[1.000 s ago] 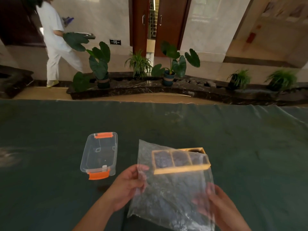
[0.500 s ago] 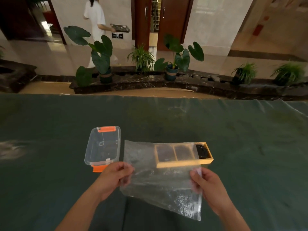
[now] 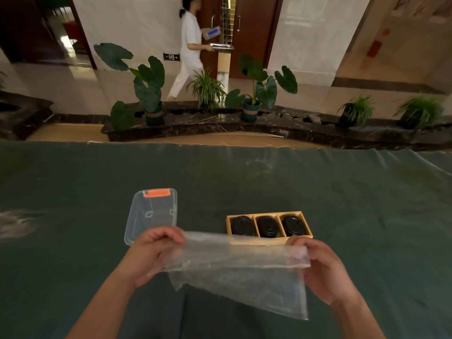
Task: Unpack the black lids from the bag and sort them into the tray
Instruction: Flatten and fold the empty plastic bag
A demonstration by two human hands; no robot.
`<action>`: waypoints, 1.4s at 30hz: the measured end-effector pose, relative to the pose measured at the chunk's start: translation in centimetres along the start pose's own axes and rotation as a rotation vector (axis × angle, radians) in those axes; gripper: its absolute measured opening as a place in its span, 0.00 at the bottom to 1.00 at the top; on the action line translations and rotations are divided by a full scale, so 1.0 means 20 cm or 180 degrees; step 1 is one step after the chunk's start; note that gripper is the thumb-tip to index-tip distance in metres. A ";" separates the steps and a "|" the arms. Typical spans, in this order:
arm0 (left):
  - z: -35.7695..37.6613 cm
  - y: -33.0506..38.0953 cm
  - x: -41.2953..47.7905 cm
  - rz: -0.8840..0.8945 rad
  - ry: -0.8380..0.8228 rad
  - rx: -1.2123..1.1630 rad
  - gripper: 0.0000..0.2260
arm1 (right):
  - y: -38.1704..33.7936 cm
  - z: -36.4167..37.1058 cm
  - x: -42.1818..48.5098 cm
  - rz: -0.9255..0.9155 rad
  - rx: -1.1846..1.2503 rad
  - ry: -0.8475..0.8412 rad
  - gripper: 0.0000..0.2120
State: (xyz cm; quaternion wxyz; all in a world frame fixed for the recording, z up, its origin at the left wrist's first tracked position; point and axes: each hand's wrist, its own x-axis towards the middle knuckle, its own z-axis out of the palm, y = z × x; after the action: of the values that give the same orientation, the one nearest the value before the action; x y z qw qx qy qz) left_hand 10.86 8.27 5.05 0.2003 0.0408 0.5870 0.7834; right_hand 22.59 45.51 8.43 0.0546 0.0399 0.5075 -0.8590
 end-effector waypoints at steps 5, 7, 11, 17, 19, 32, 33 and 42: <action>-0.01 0.05 0.05 0.0107 -0.0206 0.0144 0.22 | -0.04 0.05 0.07 -0.0078 -0.0905 0.0266 0.08; -0.03 0.10 0.05 0.0076 -0.0459 0.0260 0.20 | -0.06 0.05 0.09 -0.0061 -0.1070 0.0265 0.08; -0.09 0.27 0.05 -0.0191 -0.0950 0.0236 0.09 | -0.15 0.07 0.11 -0.0273 -0.1344 0.0093 0.18; 0.16 0.55 0.12 -0.0455 -0.1625 0.1833 0.20 | -0.38 0.21 0.19 -0.0530 -0.2063 -0.0918 0.15; 0.32 0.55 0.14 -0.0542 -0.2261 0.2274 0.19 | -0.43 0.27 0.24 -0.0535 -0.2261 -0.1135 0.14; 0.54 0.08 0.13 -0.0048 -0.0046 0.0400 0.04 | 0.03 0.28 0.32 0.0709 -0.0280 -0.0588 0.34; 0.54 0.06 0.13 -0.0022 0.0019 0.0398 0.03 | 0.05 0.31 0.32 0.0706 -0.0438 -0.0523 0.28; 0.41 0.01 0.17 -0.0410 -0.0790 -0.0346 0.14 | 0.11 0.34 0.37 0.1338 0.0058 -0.0448 0.24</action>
State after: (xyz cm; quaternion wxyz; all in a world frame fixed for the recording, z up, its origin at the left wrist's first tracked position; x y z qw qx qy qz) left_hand 10.08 16.90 7.18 0.3231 0.0888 0.5157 0.7885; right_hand 15.45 38.13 8.76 0.2674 0.0853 0.4751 -0.8339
